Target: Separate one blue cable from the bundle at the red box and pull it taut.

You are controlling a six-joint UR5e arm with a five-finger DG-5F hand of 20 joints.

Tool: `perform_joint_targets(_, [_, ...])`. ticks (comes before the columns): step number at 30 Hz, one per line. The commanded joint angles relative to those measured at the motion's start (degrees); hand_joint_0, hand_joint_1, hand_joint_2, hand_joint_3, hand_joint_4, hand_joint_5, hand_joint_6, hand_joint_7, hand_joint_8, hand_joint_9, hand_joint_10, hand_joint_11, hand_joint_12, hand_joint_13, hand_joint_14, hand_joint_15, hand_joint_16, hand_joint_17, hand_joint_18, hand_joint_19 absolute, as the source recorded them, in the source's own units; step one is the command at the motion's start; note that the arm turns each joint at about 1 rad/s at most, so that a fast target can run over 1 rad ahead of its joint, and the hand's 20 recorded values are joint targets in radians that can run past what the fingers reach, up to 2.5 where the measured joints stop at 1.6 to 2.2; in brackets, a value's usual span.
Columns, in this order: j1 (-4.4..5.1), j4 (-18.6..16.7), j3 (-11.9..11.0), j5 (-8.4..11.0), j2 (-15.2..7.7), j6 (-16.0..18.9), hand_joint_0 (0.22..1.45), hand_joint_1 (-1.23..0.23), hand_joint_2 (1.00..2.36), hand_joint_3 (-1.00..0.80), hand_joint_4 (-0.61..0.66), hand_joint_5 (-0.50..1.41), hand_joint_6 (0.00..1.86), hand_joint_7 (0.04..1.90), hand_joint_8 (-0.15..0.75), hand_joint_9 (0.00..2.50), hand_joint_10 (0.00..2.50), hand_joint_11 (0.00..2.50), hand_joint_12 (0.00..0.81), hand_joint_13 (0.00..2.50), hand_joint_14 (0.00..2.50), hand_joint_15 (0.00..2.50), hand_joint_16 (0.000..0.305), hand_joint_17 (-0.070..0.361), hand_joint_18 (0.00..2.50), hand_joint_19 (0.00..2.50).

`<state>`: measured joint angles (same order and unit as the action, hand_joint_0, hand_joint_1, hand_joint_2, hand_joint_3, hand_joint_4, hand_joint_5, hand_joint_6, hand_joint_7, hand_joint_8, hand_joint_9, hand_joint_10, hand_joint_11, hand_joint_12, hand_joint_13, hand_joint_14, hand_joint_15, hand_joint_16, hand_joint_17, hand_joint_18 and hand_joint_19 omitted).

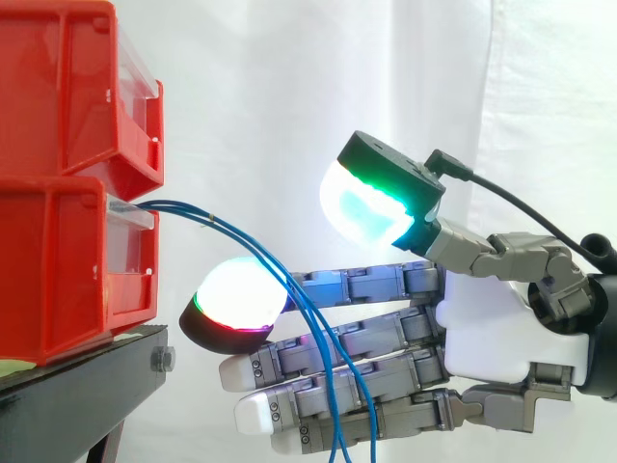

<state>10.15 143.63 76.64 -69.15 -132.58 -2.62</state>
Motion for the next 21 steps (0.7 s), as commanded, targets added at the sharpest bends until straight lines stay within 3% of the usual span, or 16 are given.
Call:
perform_joint_targets(1, [-0.13, -0.02, 0.0, -0.11, -0.04, 1.21, 0.6, -0.63, 1.0, -0.49, 0.26, -0.19, 0.5, 0.84, 0.275, 0.5, 0.01, 0.32, 0.324, 0.56, 0.01, 0.21, 0.036, 0.081, 0.37, 0.25])
perform_joint_targets(6, [-0.4, 0.07, 0.0, -0.64, -0.04, 3.15, 0.59, -0.63, 1.0, -0.49, 0.27, -0.19, 0.5, 0.86, 0.278, 0.51, 0.01, 0.34, 0.326, 0.57, 0.01, 0.23, 0.036, 0.081, 0.37, 0.26])
perform_joint_targets(15, [-0.57, -0.19, 0.0, -1.08, -0.04, 3.15, 0.59, -0.62, 1.0, -0.48, 0.27, -0.18, 0.5, 0.88, 0.278, 0.52, 0.01, 0.33, 0.327, 0.57, 0.01, 0.23, 0.036, 0.08, 0.38, 0.26])
perform_joint_targets(21, [-1.1, -0.28, 0.0, -3.01, -0.04, 3.5, 0.62, -0.59, 1.01, -0.43, 0.26, -0.17, 0.5, 0.94, 0.276, 0.53, 0.01, 0.36, 0.327, 0.59, 0.01, 0.23, 0.035, 0.079, 0.39, 0.25])
